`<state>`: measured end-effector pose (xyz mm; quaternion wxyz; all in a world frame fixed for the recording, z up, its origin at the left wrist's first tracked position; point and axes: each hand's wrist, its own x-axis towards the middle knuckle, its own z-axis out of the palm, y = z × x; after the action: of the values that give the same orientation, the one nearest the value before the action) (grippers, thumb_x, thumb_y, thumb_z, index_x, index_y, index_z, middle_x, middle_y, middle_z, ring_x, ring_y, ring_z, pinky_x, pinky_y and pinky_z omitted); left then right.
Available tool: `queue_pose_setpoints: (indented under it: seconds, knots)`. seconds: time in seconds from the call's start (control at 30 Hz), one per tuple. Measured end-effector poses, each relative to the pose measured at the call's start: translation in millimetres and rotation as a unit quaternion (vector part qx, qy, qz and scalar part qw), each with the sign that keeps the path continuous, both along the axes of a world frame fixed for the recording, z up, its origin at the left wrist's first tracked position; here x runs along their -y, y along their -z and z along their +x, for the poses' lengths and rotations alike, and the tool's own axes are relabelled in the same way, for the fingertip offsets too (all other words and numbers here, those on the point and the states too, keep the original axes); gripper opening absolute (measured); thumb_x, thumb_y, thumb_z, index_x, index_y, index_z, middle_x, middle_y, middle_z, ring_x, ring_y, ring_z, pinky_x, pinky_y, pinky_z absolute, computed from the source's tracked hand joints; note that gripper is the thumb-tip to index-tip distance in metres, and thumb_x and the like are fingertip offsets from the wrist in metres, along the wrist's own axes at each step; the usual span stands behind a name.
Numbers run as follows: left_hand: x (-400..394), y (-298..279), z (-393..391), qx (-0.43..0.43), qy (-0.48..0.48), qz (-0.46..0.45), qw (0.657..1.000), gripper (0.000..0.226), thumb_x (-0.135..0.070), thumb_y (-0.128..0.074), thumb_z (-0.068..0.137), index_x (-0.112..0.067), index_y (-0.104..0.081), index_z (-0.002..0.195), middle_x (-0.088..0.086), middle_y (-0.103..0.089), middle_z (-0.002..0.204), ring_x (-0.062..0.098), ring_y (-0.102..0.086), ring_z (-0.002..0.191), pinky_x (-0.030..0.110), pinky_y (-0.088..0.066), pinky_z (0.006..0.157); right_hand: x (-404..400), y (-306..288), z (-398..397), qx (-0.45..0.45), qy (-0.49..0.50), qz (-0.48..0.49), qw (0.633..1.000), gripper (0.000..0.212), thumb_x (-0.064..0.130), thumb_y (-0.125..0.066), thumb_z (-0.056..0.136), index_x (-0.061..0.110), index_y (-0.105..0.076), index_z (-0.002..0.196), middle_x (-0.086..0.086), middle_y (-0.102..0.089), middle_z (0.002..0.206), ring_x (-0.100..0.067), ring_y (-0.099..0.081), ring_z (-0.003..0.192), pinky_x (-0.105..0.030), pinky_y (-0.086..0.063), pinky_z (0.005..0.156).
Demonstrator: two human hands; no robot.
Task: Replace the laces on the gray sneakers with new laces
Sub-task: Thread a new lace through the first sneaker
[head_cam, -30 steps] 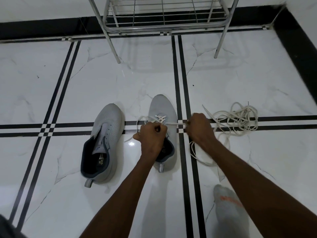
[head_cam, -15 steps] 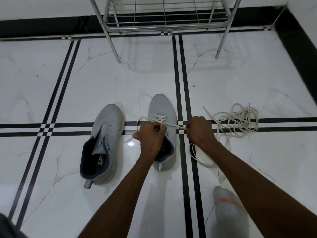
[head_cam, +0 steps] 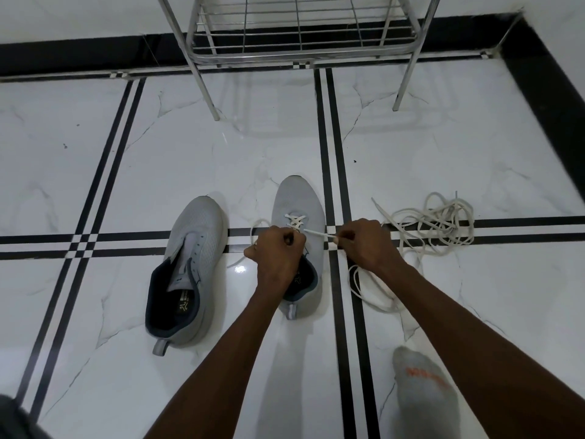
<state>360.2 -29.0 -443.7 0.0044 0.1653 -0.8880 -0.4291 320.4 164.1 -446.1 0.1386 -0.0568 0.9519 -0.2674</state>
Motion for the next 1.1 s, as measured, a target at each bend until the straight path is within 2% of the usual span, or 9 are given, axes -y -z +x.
queue_pose_setpoints:
  seconds: [0.17, 0.33, 0.47, 0.57, 0.67, 0.83, 0.93, 1.0, 1.1]
  knots:
    - [-4, -8, 2, -0.058, -0.012, -0.004, 0.998, 0.009, -0.028, -0.072, 0.087, -0.022, -0.071, 0.080, -0.009, -0.062, 0.082, 0.013, -0.061, 0.083, 0.051, -0.053, 0.086, 1, -18, -4, 0.049, 0.019, -0.146, 0.988, 0.016, 0.016, -0.059, 0.098, 0.017, -0.071, 0.109, 0.002, -0.073, 0.083, -0.008, -0.070, 0.071, -0.019, -0.052, 0.064]
    - [-14, -16, -18, -0.082, 0.137, -0.041, 0.986, 0.039, -0.034, -0.073, 0.091, -0.027, -0.063, 0.128, -0.005, -0.062, 0.132, 0.018, -0.049, 0.125, 0.037, -0.039, 0.104, -9, -52, -7, 0.129, 0.106, -0.359, 0.918, 0.021, 0.018, -0.068, 0.095, 0.012, -0.062, 0.114, -0.006, -0.077, 0.089, -0.012, -0.064, 0.067, -0.034, -0.055, 0.068]
    - [-27, -27, -40, -0.029, 0.206, 0.014, 0.978, 0.014, -0.047, -0.064, 0.093, -0.040, -0.071, 0.104, -0.021, -0.072, 0.099, 0.007, -0.065, 0.103, 0.057, -0.045, 0.101, -10, -65, -16, 0.088, 0.117, -0.354, 0.924, 0.018, 0.022, -0.074, 0.090, 0.009, -0.068, 0.100, -0.003, -0.076, 0.082, -0.009, -0.062, 0.062, -0.026, -0.053, 0.062]
    - [-13, -35, -45, -0.033, 0.076, 0.027, 0.996, 0.015, -0.044, -0.064, 0.096, -0.041, -0.073, 0.084, -0.024, -0.072, 0.079, 0.001, -0.067, 0.084, 0.048, -0.050, 0.096, -17, -73, -24, 0.071, 0.108, -0.330, 0.935, 0.018, 0.028, -0.076, 0.088, 0.010, -0.073, 0.093, -0.002, -0.075, 0.080, -0.004, -0.055, 0.057, -0.020, -0.045, 0.054]
    - [15, -31, -51, -0.006, -0.059, 0.018, 0.998, 0.019, -0.044, -0.067, 0.094, -0.030, -0.079, 0.101, -0.015, -0.076, 0.099, 0.010, -0.070, 0.096, 0.041, -0.055, 0.095, -23, -73, -27, 0.092, 0.094, -0.316, 0.940, 0.011, 0.027, -0.072, 0.091, 0.017, -0.076, 0.094, 0.001, -0.076, 0.083, -0.006, -0.054, 0.061, -0.025, -0.043, 0.056]
    - [3, -49, -40, -0.136, 0.131, 0.081, 0.979, 0.034, -0.022, -0.073, 0.094, -0.021, -0.067, 0.127, -0.017, -0.062, 0.120, -0.019, -0.054, 0.106, 0.001, -0.037, 0.092, 1, -76, -32, 0.096, 0.071, -0.305, 0.945, 0.014, 0.016, -0.068, 0.093, 0.018, -0.076, 0.104, -0.002, -0.075, 0.081, -0.006, -0.065, 0.065, -0.028, -0.049, 0.062]
    - [-7, -48, -45, -0.114, 0.152, 0.064, 0.980, 0.018, -0.024, -0.068, 0.097, -0.023, -0.077, 0.113, -0.016, -0.073, 0.108, -0.011, -0.062, 0.099, 0.015, -0.047, 0.089, 14, -78, -35, 0.080, 0.089, -0.298, 0.947, 0.009, 0.014, -0.070, 0.089, 0.014, -0.074, 0.097, -0.001, -0.075, 0.072, -0.005, -0.067, 0.060, -0.022, -0.051, 0.057]
    - [-2, -45, -51, -0.107, 0.083, 0.031, 0.990, 0.014, -0.026, -0.066, 0.096, -0.028, -0.080, 0.094, -0.015, -0.077, 0.092, 0.002, -0.069, 0.088, 0.036, -0.054, 0.088, 12, -79, -36, 0.062, 0.104, -0.294, 0.948, 0.007, 0.019, -0.074, 0.087, 0.012, -0.074, 0.091, 0.001, -0.076, 0.073, -0.008, -0.069, 0.061, -0.016, -0.046, 0.050]
    - [17, -42, -53, -0.078, -0.048, -0.029, 0.995, 0.018, -0.024, -0.064, 0.094, -0.033, -0.075, 0.083, -0.014, -0.075, 0.084, 0.011, -0.071, 0.085, 0.040, -0.054, 0.087, 4, -75, -37, 0.058, 0.096, -0.264, 0.958, 0.011, 0.028, -0.074, 0.088, 0.017, -0.077, 0.088, 0.001, -0.076, 0.077, -0.010, -0.067, 0.062, -0.018, -0.042, 0.045]
